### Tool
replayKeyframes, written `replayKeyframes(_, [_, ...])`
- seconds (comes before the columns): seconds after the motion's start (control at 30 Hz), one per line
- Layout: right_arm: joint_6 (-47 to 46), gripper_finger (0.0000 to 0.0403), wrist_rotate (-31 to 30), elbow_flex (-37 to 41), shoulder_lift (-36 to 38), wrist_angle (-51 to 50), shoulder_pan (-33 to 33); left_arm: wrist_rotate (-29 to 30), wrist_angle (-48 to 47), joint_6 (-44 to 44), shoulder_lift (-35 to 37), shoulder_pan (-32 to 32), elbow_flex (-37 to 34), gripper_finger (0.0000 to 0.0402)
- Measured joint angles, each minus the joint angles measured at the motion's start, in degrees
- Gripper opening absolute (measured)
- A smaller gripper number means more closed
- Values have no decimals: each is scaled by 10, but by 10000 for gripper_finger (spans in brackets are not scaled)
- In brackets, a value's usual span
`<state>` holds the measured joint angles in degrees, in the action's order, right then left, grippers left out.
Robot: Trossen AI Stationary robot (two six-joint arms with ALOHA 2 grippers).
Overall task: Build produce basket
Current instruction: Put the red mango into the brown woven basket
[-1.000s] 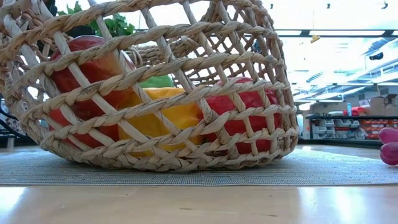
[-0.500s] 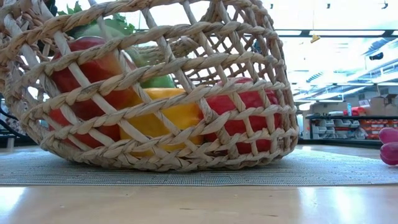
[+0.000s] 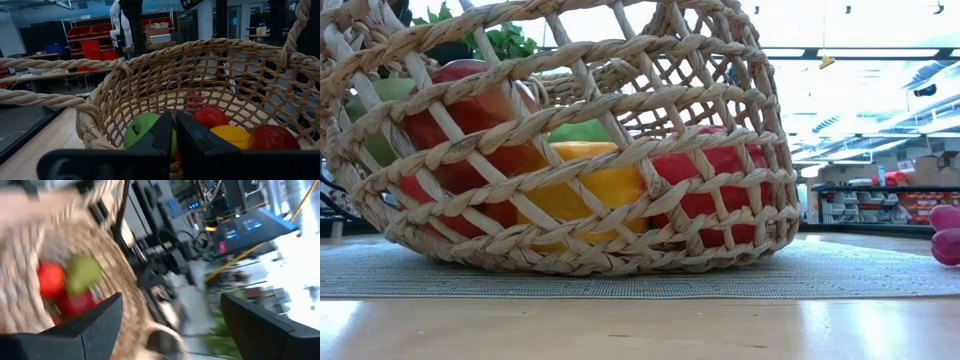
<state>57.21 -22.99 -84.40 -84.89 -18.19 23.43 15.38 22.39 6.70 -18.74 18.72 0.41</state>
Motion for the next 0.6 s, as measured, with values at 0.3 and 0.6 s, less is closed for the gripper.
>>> replayKeyframes(0.3, [-197,338,26,0,-85,61,-38,0,0,0,0,0,0,35])
replayKeyframes(0.6, [-301,336,-89,1,-122,83,-36,0,0,0,0,0,0,30])
